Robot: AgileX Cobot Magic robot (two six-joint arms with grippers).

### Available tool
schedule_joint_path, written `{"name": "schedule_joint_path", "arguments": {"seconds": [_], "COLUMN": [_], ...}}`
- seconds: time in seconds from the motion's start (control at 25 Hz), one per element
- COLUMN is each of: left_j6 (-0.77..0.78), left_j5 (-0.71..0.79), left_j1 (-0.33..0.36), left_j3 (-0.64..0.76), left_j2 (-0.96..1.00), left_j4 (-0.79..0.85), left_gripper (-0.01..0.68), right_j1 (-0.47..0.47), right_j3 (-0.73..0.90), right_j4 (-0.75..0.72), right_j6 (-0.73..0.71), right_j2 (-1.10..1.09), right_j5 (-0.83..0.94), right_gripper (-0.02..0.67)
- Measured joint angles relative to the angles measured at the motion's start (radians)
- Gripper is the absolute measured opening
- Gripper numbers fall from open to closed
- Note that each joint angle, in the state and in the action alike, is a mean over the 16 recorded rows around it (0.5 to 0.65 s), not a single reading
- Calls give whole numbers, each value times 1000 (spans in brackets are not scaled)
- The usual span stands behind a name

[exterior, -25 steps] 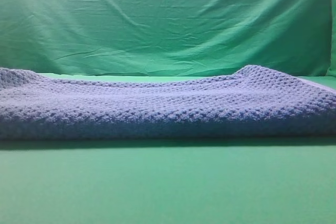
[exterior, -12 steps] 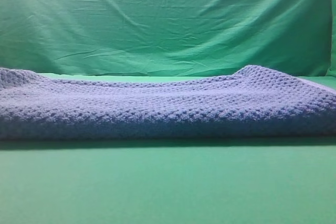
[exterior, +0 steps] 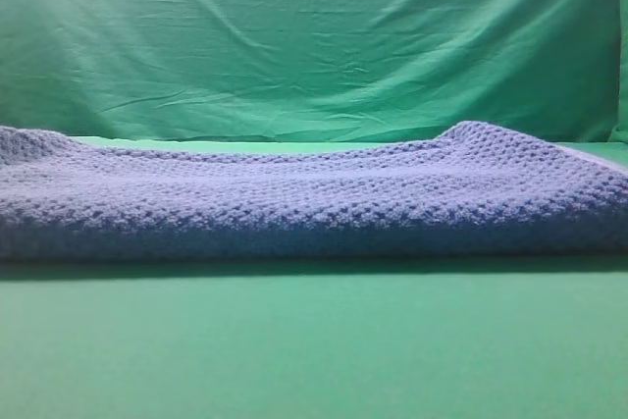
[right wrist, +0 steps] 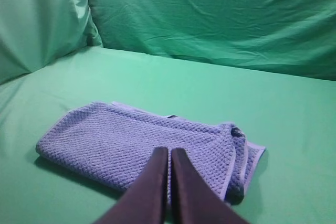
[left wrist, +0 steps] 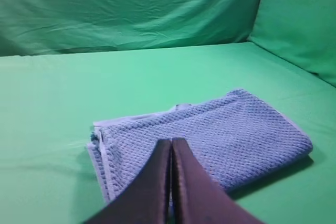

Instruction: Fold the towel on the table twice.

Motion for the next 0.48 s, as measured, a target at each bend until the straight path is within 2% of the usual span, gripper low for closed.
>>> {"name": "schedule_joint_path", "arguments": {"seconds": [0.48], "left_j6": [-5], "left_j5": [-375], "left_j1": [0], "left_j3": [254], "left_j2": [0], "left_j4": [91], "left_gripper": [0], "right_j1": [0], "right_j3": [280], "right_j4": [-8], "right_j6": [-2], "right_j2": [-1], "right_j5": [-436], "right_gripper": [0]}}
